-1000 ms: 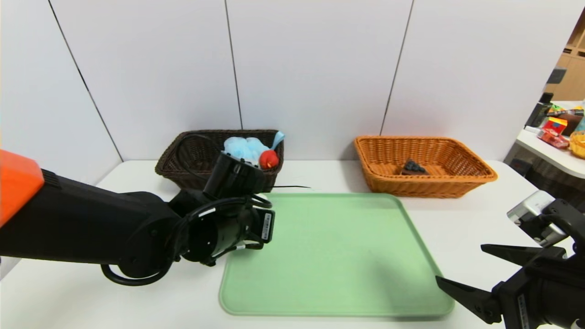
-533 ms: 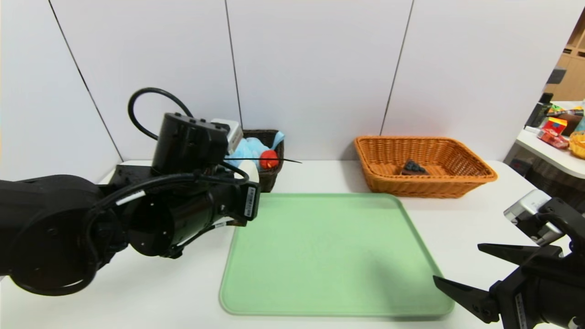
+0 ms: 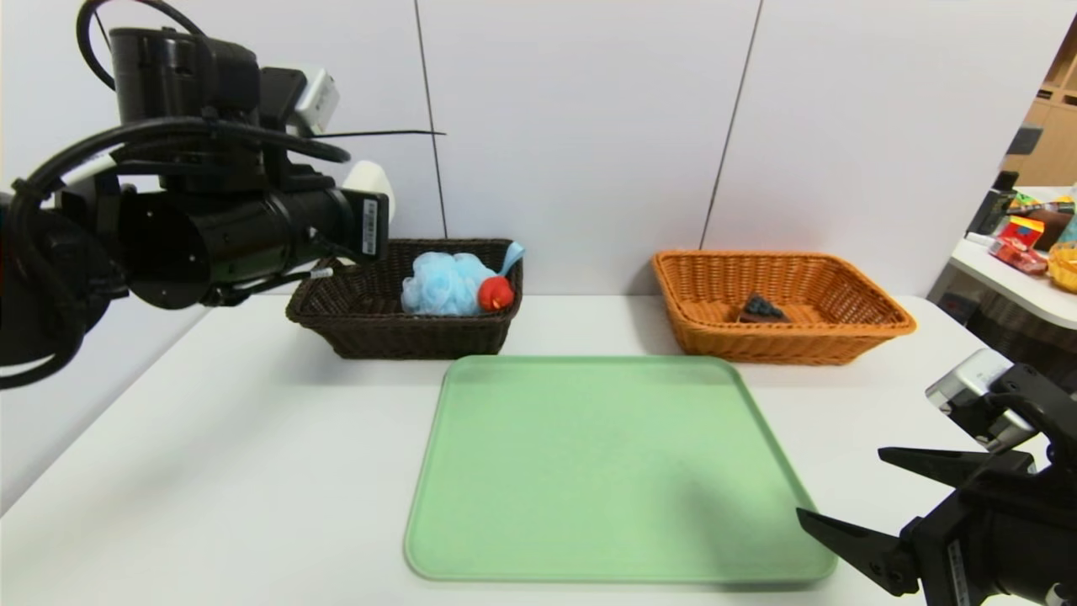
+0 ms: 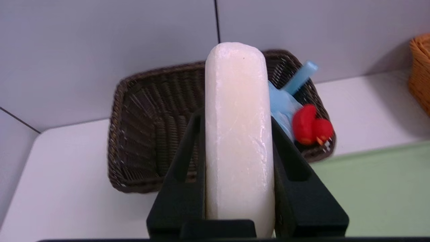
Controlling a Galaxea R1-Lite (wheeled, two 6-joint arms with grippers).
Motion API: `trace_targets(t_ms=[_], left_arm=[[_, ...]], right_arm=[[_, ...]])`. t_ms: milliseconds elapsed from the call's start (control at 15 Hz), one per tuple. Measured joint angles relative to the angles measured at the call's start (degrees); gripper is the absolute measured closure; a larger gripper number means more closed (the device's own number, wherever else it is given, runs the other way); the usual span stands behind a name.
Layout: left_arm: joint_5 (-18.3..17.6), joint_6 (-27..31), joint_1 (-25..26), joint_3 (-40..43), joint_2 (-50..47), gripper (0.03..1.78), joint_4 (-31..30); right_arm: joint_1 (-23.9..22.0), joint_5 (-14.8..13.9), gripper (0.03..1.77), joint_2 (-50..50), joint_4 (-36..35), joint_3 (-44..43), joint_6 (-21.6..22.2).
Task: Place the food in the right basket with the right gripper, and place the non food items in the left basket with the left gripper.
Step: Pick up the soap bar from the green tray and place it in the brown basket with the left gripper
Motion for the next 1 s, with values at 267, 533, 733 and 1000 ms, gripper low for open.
trace_targets(t_ms=[267,533,733,1000], left_arm=[[-4.0,1.2,6.3,-10.8,5.8,1.29,4.4],[-6.5,1.3,9.3,-21.6,11.7,1.29,12.6],[-8.0,1.3,10.8,-32.2,16.7,1.29,22.2],[-9.9,0.9,11.5,-40.0,22.8,1.29,35.3]], right_arm=[[0.3,0.0,0.1,-0.2,0.0,0.0,0.0],[1.2,0.0,0.1,-0.4,0.0,0.2,0.0],[1.4,0.0,0.1,-0.7,0.0,0.3,0.0],[1.5,0.0,0.1,-0.9,0.0,0.5,0.1]])
